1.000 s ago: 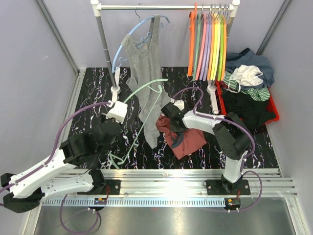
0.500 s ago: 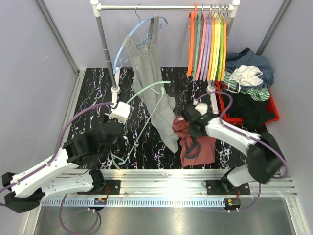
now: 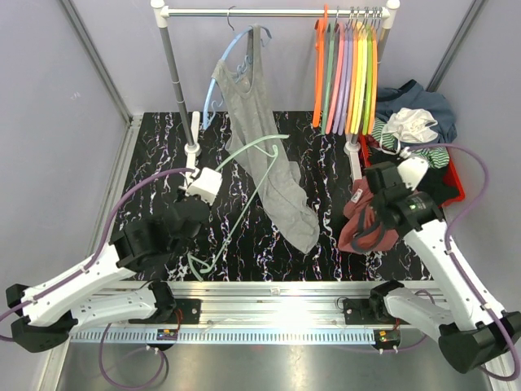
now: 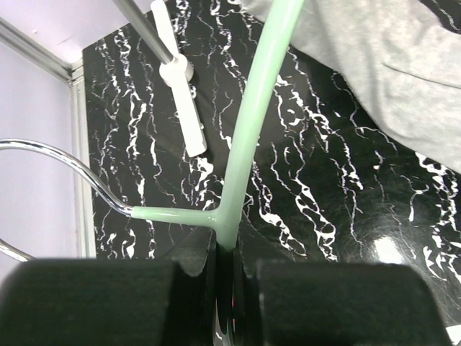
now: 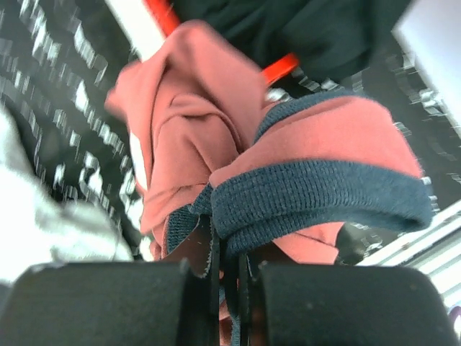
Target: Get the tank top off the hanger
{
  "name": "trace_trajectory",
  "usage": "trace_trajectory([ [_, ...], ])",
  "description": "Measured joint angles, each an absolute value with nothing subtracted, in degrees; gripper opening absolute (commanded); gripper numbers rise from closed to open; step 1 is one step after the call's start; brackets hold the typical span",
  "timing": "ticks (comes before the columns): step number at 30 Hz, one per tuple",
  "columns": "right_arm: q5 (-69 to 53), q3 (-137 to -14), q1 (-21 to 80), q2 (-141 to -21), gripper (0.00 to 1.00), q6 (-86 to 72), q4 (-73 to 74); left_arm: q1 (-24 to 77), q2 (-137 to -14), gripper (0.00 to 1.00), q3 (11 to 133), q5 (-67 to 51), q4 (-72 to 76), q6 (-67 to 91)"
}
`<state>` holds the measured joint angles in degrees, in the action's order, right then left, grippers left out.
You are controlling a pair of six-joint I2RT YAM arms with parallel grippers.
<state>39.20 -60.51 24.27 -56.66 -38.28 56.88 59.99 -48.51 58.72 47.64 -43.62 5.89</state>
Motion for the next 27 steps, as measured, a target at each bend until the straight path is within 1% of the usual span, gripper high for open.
trace_trajectory([
  [3, 39.7, -64.2, 18.7, -57.0, 0.0, -36.3, 55.8, 60.0, -48.8, 0.0, 59.1, 46.8, -43.7, 6.0],
  [5, 39.7, -69.0, 14.8, -58.5, 0.0, -34.4, 53.6, 60.0, -48.9, 0.0, 59.6, 46.2, -44.1, 6.1],
  [9, 39.0, -80.6, 5.0, -66.1, 0.0, -31.0, 47.5, 60.0, -48.8, 0.0, 60.7, 44.3, -44.1, 6.1],
  [11, 36.3, -88.7, -0.7, -74.3, 0.0, -29.0, 42.7, 60.0, -48.5, 0.0, 60.8, 43.0, -44.2, 6.3],
  [13, 34.2, -92.7, -5.4, -80.1, 0.0, -27.9, 39.5, 60.0, -48.1, 0.0, 60.8, 41.8, -44.4, 6.4],
  [17, 26.3, -109.3, -11.6, -100.7, 0.0, -24.9, 34.4, 60.0, -47.5, 0.0, 60.8, 39.6, -44.5, 6.8],
  [21, 18.0, -120.3, -13.3, -117.0, 0.0, -21.7, 29.9, 60.0, -47.1, 0.0, 60.9, 38.5, -44.5, 7.5],
  [24, 12.3, -130.3, -13.0, -129.3, 0.0, -19.9, 30.3, 59.9, -46.4, 0.0, 60.9, 37.8, -44.5, 8.1],
  [26, 11.0, -140.2, -12.8, -138.7, 0.06, -19.5, 33.5, 59.9, -45.7, 0.0, 60.9, 37.3, -44.5, 8.6],
  [27, 11.0, -143.6, -12.7, -142.0, 0.07, -19.5, 34.6, 59.9, -45.5, 0.0, 60.9, 37.1, -44.5, 8.9],
])
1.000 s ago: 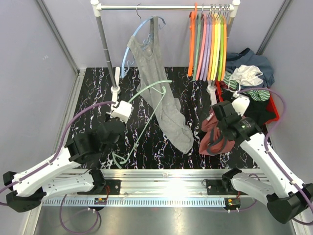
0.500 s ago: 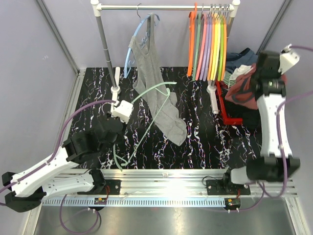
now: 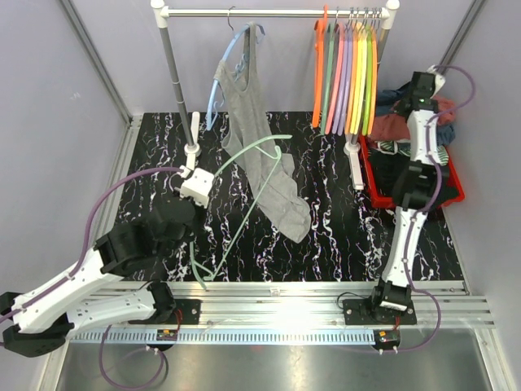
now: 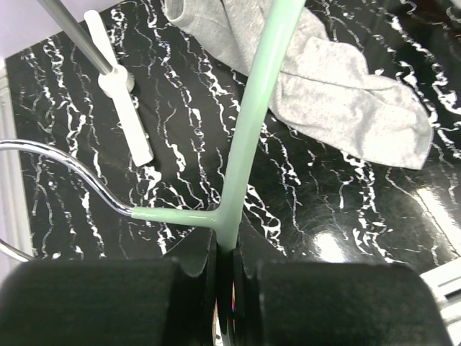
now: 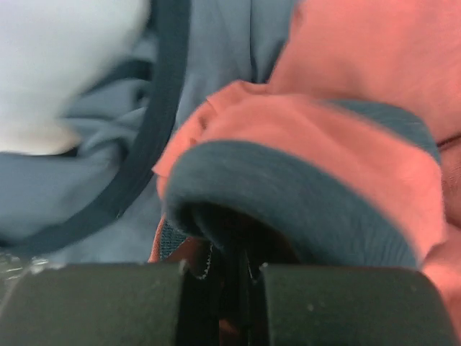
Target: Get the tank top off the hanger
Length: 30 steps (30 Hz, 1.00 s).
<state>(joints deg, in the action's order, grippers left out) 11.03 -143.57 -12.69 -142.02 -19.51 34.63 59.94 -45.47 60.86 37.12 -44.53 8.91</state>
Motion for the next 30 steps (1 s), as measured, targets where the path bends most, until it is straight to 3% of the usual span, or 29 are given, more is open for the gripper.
trace_trajectory([
  [4, 11.2, -148.5, -12.1, -149.9, 0.18, -20.8, 36.9, 59.9, -45.1, 0.0, 60.9, 35.9, -44.5, 9.3],
  [5, 11.4, -148.4, -12.0, -149.8, 0.33, -21.2, 36.9, 59.9, -45.1, 0.0, 60.9, 35.7, -44.5, 9.4],
  [8, 10.9, -146.4, -12.2, -147.5, 0.61, -24.5, 37.0, 59.9, -45.1, 0.0, 60.8, 35.0, -44.6, 9.4],
  [11, 9.3, -145.7, -12.4, -145.6, 0.78, -26.3, 37.4, 59.9, -45.1, 0.0, 60.6, 34.6, -44.6, 9.5],
  [12, 8.7, -145.1, -12.4, -144.6, 0.95, -26.4, 37.4, 59.9, -45.1, 0.0, 60.5, 34.4, -44.6, 9.5],
  [13, 7.9, -144.4, -12.5, -143.4, 1.0, -26.6, 37.4, 59.9, -45.1, 0.0, 60.4, 34.4, -44.6, 9.5],
  [23, 7.8, -133.4, -16.5, -116.8, 1.0, -27.4, 42.3, 59.9, -44.7, 0.0, 60.4, 31.9, -45.9, 6.9],
  [27, 9.3, -114.1, -17.1, -93.2, 1.0, -28.9, 42.2, 59.9, -44.7, 0.0, 60.4, 28.2, -47.9, 3.5],
  [30, 2.6, -96.3, -16.9, -74.3, 1.0, -28.8, 38.5, 59.9, -44.7, 0.0, 60.4, 23.8, -49.5, 0.0],
])
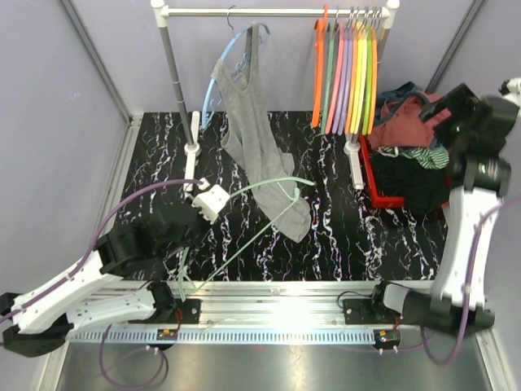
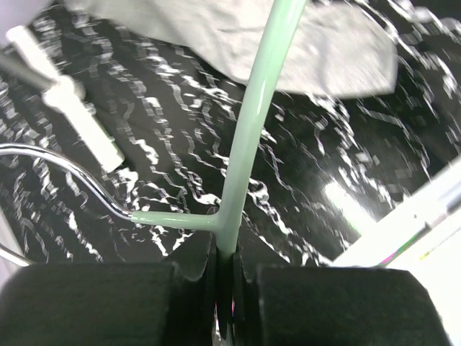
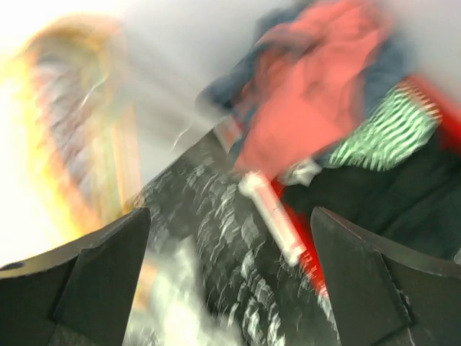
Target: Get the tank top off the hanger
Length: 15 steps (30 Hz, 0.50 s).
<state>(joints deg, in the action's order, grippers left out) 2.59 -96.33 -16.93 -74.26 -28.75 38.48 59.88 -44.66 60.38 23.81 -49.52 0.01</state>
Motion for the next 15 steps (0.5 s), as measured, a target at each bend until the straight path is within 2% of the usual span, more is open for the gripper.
trace_trajectory([
  [2, -5.5, -87.7, -16.8, -62.5, 1.0, -28.5, 38.6, 59.9, -44.7, 0.0, 60.4, 20.4, -50.4, -2.3],
  [5, -20.7, -83.4, -16.6, -51.0, 1.0, -27.9, 39.3, 59.9, -44.7, 0.0, 60.4, 15.2, -50.8, -5.3],
  [10, -41.2, -79.4, -11.2, -42.4, 1.0, -25.6, 40.8, 60.6, -44.7, 0.0, 60.4, 8.2, -51.0, -8.8],
  [15, -51.8, -70.9, 3.6, -42.3, 1.0, -22.5, 44.6, 63.2, -45.8, 0.0, 60.4, 1.7, -51.8, -11.2],
])
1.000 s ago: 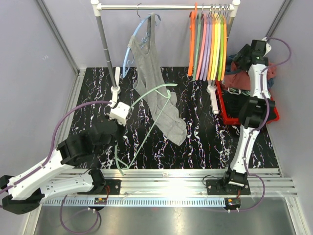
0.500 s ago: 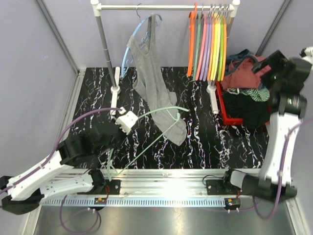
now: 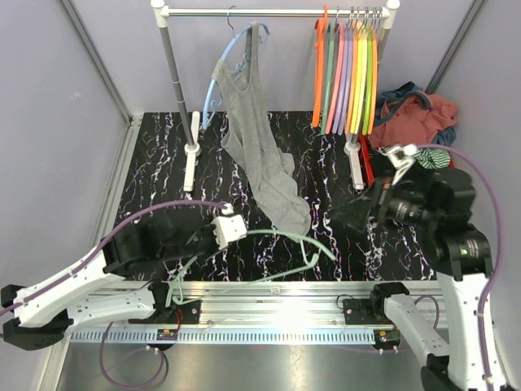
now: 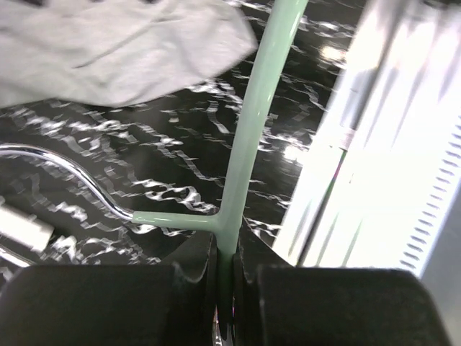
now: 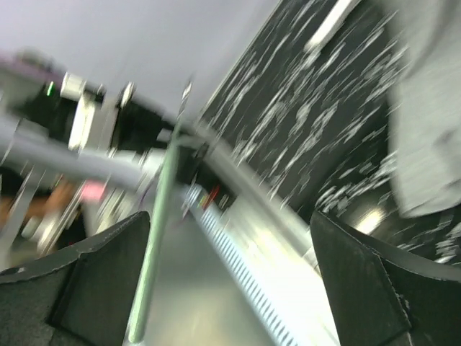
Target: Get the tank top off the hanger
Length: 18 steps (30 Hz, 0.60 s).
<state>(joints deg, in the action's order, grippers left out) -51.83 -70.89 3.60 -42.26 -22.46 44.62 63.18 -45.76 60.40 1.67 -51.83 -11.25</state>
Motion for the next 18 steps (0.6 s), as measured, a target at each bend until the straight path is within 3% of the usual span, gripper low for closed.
trace_trajectory([
  [8, -60.7, -68.7, 21.2, -45.1, 0.98, -19.1, 49.8, 67.9, -50.9, 0.0, 60.4, 0.3, -55.3, -12.5],
  [18, -55.5, -67.0, 31.4, -49.4, 0.93, -17.4, 57.8, 69.5, -51.2, 0.0, 61.1, 5.3, -55.5, -13.4],
])
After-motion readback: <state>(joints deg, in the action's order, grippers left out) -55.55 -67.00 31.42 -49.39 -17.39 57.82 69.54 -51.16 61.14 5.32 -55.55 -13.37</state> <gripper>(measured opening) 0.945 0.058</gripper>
